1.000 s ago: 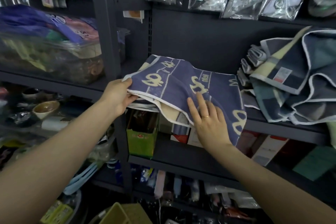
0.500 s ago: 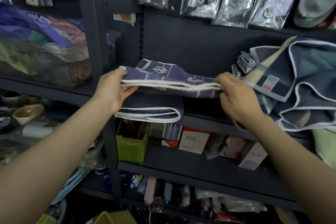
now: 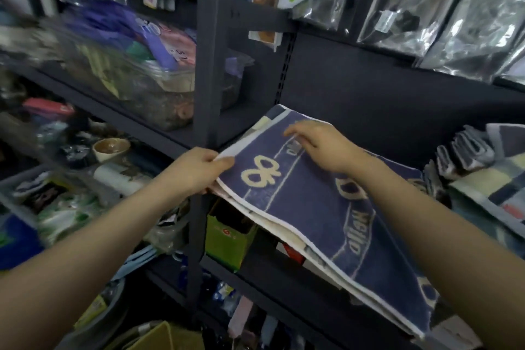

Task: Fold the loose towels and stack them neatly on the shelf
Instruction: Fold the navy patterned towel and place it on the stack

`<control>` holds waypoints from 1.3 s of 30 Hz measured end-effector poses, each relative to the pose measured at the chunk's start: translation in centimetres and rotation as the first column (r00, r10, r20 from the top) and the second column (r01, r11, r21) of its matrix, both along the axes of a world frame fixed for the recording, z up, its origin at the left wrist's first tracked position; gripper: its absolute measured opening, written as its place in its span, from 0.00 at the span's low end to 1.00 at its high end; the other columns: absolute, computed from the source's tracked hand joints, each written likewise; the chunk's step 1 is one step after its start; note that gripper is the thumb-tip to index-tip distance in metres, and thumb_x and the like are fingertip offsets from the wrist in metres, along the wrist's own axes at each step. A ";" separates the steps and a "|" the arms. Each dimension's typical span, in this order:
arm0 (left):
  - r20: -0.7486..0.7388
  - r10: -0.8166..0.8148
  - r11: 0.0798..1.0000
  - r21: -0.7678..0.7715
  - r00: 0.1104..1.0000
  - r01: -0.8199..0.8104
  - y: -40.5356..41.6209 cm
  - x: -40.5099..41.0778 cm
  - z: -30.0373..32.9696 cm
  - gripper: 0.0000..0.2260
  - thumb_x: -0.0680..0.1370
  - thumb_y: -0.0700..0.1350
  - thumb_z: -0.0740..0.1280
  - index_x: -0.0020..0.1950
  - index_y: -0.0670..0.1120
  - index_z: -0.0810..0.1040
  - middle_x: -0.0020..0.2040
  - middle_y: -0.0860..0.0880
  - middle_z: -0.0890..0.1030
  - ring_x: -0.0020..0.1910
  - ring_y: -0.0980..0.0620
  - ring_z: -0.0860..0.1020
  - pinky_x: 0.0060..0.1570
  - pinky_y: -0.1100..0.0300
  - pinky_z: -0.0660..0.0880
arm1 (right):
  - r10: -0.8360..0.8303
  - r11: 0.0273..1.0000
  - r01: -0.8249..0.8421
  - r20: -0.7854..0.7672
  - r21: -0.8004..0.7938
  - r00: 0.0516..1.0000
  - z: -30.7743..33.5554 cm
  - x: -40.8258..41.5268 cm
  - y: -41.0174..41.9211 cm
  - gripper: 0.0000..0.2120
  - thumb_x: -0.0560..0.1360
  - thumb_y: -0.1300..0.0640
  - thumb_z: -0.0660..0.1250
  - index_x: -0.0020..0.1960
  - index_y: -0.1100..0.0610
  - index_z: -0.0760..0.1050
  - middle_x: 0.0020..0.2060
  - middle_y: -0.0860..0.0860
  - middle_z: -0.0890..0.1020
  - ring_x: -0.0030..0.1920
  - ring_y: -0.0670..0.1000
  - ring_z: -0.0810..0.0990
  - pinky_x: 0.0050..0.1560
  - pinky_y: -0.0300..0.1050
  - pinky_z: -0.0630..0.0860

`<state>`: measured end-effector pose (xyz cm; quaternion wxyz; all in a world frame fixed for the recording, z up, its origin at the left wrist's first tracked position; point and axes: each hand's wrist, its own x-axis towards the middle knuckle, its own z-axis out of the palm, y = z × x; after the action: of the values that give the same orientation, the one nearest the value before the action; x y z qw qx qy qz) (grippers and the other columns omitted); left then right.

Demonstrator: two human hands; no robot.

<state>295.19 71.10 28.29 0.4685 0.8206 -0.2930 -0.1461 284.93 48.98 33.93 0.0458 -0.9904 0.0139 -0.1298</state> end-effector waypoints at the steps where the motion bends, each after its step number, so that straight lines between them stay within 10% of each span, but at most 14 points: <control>1: 0.085 0.023 1.000 -0.012 0.996 -0.022 0.0 -0.2 0.1 0.16 0.77 0.52 0.64 0.34 0.42 0.76 0.25 0.51 0.76 0.24 0.57 0.73 0.26 0.64 0.66 | 0.044 0.999 -0.044 -0.015 -0.011 0.999 0.1 1.5 0.0 0.18 0.77 0.68 0.56 0.64 0.59 0.72 0.63 0.56 0.74 0.63 0.57 0.71 0.64 0.47 0.64; 7: 0.418 0.115 0.979 -0.202 0.901 -0.032 -1.8 -1.9 2.4 0.09 0.71 0.49 0.70 0.37 0.46 0.75 0.35 0.49 0.78 0.36 0.54 0.77 0.32 0.64 0.67 | 0.220 0.975 -0.222 -0.301 0.027 0.928 0.6 7.3 -0.8 0.35 0.67 0.74 0.55 0.69 0.48 0.66 0.67 0.52 0.70 0.68 0.53 0.63 0.68 0.50 0.62; 10: 0.393 0.164 0.961 -0.272 0.905 -0.055 -3.2 -2.6 3.3 0.21 0.70 0.59 0.67 0.34 0.41 0.74 0.29 0.45 0.73 0.28 0.55 0.71 0.29 0.62 0.63 | 0.226 0.953 -0.275 -0.305 -0.130 0.925 0.7 8.8 -2.8 0.23 0.67 0.68 0.59 0.57 0.48 0.75 0.55 0.50 0.78 0.60 0.56 0.68 0.63 0.55 0.64; 13: 0.267 0.224 0.930 -0.345 0.937 -0.124 -4.2 -2.4 3.2 0.18 0.75 0.48 0.66 0.30 0.37 0.70 0.28 0.45 0.69 0.28 0.55 0.69 0.32 0.59 0.64 | 0.148 0.958 -0.200 -0.246 -0.204 0.958 0.6 9.3 -6.1 0.12 0.67 0.62 0.62 0.43 0.45 0.72 0.44 0.45 0.74 0.59 0.54 0.66 0.60 0.50 0.55; 20: 0.104 0.268 0.856 -0.482 0.958 -0.187 -4.3 -2.9 2.5 0.11 0.68 0.46 0.64 0.25 0.46 0.71 0.28 0.49 0.73 0.29 0.58 0.71 0.30 0.66 0.67 | -0.066 0.994 0.052 -0.140 -0.098 0.988 -1.3 11.1 -13.2 0.15 0.75 0.57 0.61 0.59 0.44 0.74 0.60 0.51 0.73 0.62 0.58 0.66 0.58 0.50 0.60; 25: 0.043 0.148 0.953 -0.274 0.988 -0.130 -4.1 -2.0 3.3 0.07 0.70 0.40 0.68 0.41 0.52 0.75 0.29 0.55 0.77 0.28 0.59 0.73 0.34 0.62 0.68 | -0.158 0.987 0.160 -0.095 0.011 0.983 -2.1 12.5 -14.2 0.07 0.74 0.51 0.64 0.52 0.49 0.76 0.61 0.52 0.73 0.63 0.59 0.67 0.57 0.51 0.65; 30: 0.263 -0.023 0.882 0.460 0.965 -0.104 -4.8 -0.9 5.9 0.14 0.69 0.54 0.59 0.40 0.45 0.77 0.40 0.47 0.80 0.41 0.48 0.77 0.42 0.56 0.73 | -0.056 0.934 0.044 0.022 0.355 0.998 -2.3 12.8 -13.9 0.05 0.71 0.61 0.68 0.41 0.55 0.73 0.44 0.55 0.74 0.40 0.52 0.75 0.41 0.46 0.74; 35: 0.386 -0.063 0.784 0.590 0.920 -0.194 -8.2 -0.2 5.6 0.19 0.74 0.63 0.60 0.45 0.47 0.74 0.45 0.46 0.77 0.44 0.46 0.75 0.42 0.57 0.70 | 0.000 0.810 -0.054 0.092 0.584 0.996 -2.0 12.5 -14.3 0.11 0.72 0.63 0.68 0.40 0.52 0.67 0.36 0.53 0.74 0.26 0.44 0.73 0.26 0.40 0.71; 39: 0.427 -0.064 0.798 0.565 0.902 -0.211 -9.3 0.1 3.8 0.14 0.77 0.57 0.61 0.50 0.46 0.71 0.55 0.42 0.77 0.52 0.43 0.75 0.45 0.57 0.68 | -0.118 0.726 0.113 -0.038 0.679 0.992 -1.9 12.0 -15.4 0.15 0.72 0.55 0.70 0.55 0.54 0.69 0.44 0.48 0.78 0.40 0.46 0.78 0.39 0.39 0.76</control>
<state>295.26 61.82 32.07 0.1154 0.9485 -0.2936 -0.0301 296.92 33.56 32.01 0.3961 -0.9018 0.1217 -0.1222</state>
